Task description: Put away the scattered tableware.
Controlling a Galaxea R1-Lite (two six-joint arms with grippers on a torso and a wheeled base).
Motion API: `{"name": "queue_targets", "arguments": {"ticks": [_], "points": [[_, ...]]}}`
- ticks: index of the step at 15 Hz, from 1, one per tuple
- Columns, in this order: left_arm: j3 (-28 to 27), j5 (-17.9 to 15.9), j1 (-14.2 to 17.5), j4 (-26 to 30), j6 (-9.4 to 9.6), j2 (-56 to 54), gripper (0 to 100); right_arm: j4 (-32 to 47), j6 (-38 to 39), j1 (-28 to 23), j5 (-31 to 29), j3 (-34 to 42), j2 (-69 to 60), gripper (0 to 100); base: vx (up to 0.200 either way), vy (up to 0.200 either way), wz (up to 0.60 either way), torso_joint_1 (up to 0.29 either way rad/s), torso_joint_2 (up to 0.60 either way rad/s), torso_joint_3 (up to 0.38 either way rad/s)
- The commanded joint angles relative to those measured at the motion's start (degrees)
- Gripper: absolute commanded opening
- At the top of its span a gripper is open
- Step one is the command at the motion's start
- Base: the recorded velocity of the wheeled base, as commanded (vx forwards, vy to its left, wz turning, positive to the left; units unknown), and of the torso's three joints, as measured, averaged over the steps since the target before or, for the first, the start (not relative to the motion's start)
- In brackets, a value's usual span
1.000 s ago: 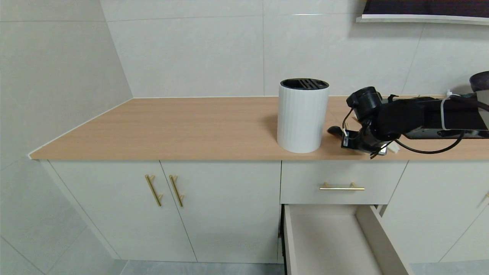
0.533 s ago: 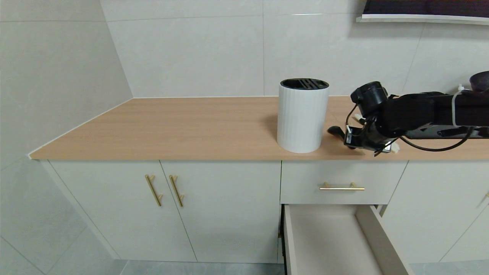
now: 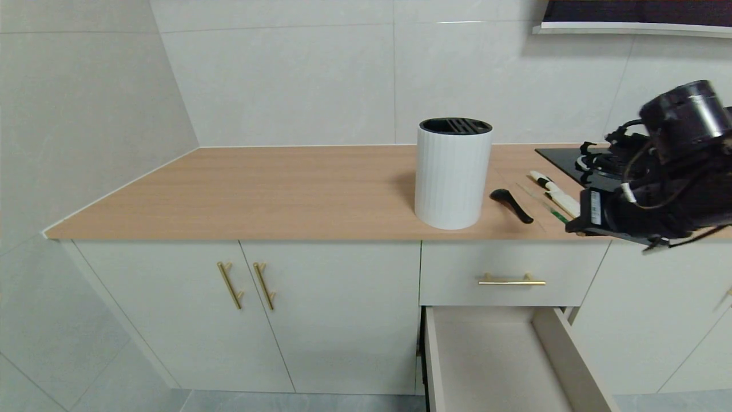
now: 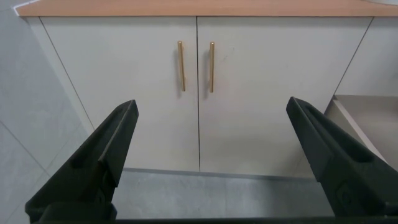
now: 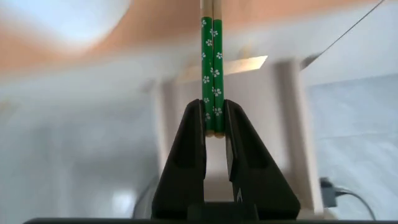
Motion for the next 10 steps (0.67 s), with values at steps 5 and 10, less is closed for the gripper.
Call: {"name": "queue_targets", "arguments": {"ticks": [5, 10], "points": [[0.0, 0.1, 0.0, 0.0, -0.02, 0.0, 100, 8.8, -11.6, -1.3, 10.8, 15.2, -23.7, 0, 0.0, 0.0, 0.0, 0.0, 0.0, 0.0], [0.0, 0.0, 0.0, 0.0, -0.02, 0.0, 100, 8.5, -14.7, -1.1, 13.0, 19.2, -24.0, 0, 0.0, 0.0, 0.0, 0.0, 0.0, 0.0]]}}
